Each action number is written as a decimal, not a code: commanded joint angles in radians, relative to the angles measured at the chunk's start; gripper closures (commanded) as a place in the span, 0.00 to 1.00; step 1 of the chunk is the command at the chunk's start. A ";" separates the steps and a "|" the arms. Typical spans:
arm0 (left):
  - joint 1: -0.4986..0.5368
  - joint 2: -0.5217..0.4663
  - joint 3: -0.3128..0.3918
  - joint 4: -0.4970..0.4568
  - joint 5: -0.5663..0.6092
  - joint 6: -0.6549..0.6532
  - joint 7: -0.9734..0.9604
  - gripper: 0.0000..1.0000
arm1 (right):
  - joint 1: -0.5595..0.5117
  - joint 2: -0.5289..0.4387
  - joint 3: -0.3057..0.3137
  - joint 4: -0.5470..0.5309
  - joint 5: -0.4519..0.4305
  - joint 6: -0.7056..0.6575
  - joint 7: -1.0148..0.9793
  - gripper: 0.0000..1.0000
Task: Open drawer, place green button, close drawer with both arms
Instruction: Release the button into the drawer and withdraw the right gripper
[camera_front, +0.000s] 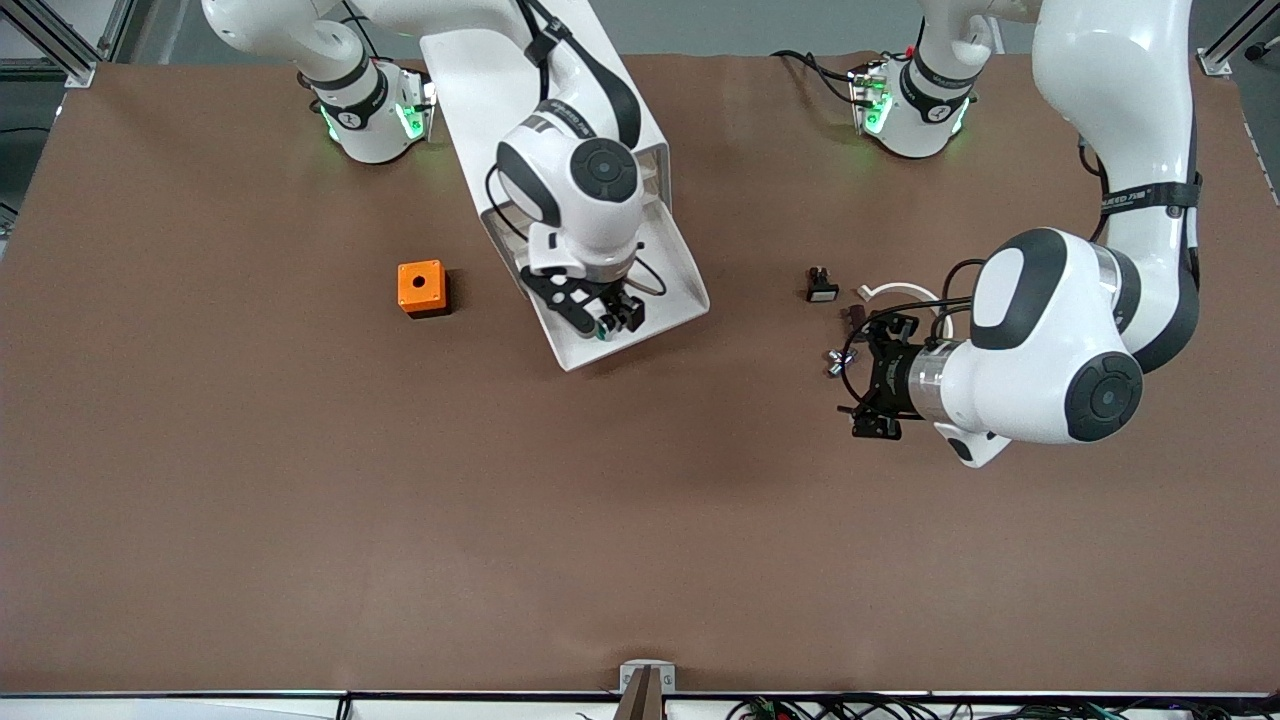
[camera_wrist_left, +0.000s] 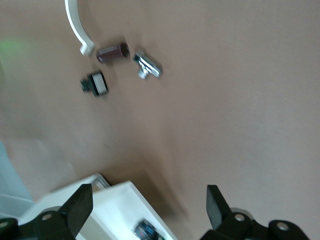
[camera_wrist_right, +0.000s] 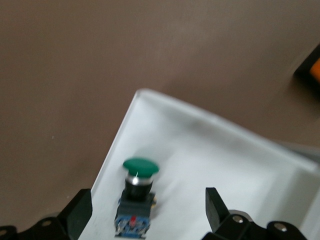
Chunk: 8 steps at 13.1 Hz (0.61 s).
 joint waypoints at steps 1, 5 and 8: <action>-0.003 -0.003 -0.003 -0.026 0.061 -0.030 0.065 0.00 | -0.140 -0.109 0.015 -0.005 -0.013 -0.121 -0.267 0.00; -0.028 0.060 -0.007 -0.056 0.213 -0.036 0.071 0.00 | -0.352 -0.202 0.014 -0.007 -0.013 -0.224 -0.669 0.00; -0.066 0.092 -0.012 -0.052 0.207 0.040 0.082 0.00 | -0.493 -0.275 0.015 -0.008 -0.013 -0.301 -0.924 0.00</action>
